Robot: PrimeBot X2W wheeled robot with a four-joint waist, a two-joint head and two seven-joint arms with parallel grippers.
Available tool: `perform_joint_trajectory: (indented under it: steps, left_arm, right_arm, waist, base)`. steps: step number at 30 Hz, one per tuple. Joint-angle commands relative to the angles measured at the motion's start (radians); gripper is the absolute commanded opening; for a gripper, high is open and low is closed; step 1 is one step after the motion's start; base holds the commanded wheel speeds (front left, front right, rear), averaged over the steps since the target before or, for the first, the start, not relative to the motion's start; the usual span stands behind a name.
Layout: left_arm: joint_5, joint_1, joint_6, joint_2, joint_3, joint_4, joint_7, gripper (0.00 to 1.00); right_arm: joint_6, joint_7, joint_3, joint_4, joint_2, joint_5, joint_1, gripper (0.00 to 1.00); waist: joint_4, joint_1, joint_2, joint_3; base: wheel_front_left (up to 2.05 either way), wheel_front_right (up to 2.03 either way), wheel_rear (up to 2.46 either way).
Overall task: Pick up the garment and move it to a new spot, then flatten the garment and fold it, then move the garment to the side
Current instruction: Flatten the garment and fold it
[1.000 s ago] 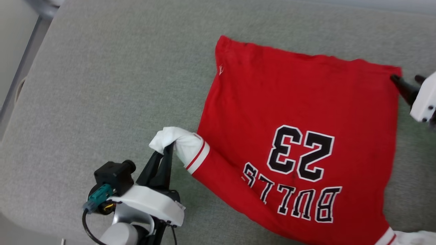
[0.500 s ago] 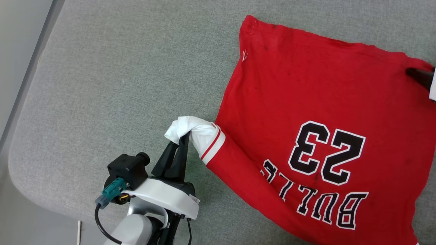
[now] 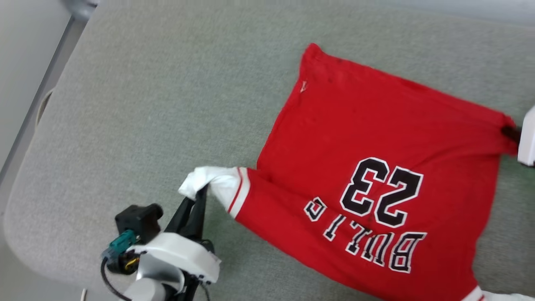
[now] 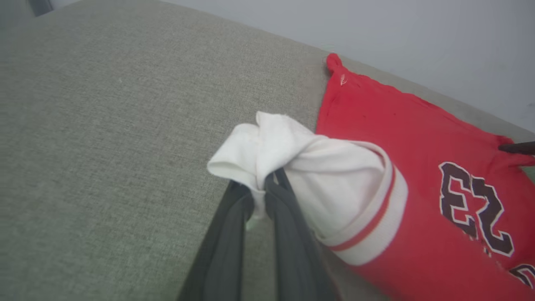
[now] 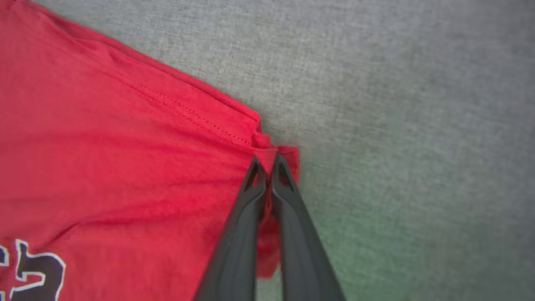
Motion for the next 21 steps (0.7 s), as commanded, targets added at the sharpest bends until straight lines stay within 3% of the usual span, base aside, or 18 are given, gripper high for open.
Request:
perform_joint_trajectory:
  steps: [1, 6, 12, 17, 21]
  left_arm:
    - [-0.011, 0.02, 0.006, 0.012, 0.009, 0.01, 0.009, 0.0]
    - [-0.037, 0.064, 0.019, 0.049, 0.036, 0.031, 0.035, 0.0]
    - [-0.068, 0.125, 0.03, 0.086, 0.056, 0.053, 0.072, 0.0]
    - [-0.086, 0.163, 0.035, 0.105, 0.061, 0.063, 0.097, 0.0]
    - [-0.094, 0.191, 0.047, 0.115, 0.06, 0.065, 0.113, 0.0]
  right_arm:
    - [-0.002, -0.015, -0.009, -0.006, -0.014, 0.0, 0.054, 0.0]
    - [-0.002, -0.072, -0.04, -0.078, -0.023, 0.009, 0.2, 0.0]
    - [-0.002, -0.14, -0.126, -0.212, 0.019, -0.011, 0.453, 0.0]
    - [-0.002, -0.157, -0.236, -0.349, 0.104, -0.052, 0.7, 0.0]
    - [-0.002, -0.147, -0.312, -0.456, 0.211, -0.092, 0.87, 0.0]
  waist:
    - [-0.049, 0.0, 0.0, -0.056]
    - [-0.111, 0.0, 0.0, -0.125]
    - [-0.183, 0.0, 0.0, -0.204]
    - [-0.232, 0.0, 0.0, -0.249]
    - [-0.263, 0.0, 0.0, -0.278]
  base:
    - [0.0, 0.0, 0.0]
    - [0.0, 0.0, 0.0]
    - [0.0, 0.0, 0.0]
    - [0.0, 0.0, 0.0]
    - [0.0, 0.0, 0.0]
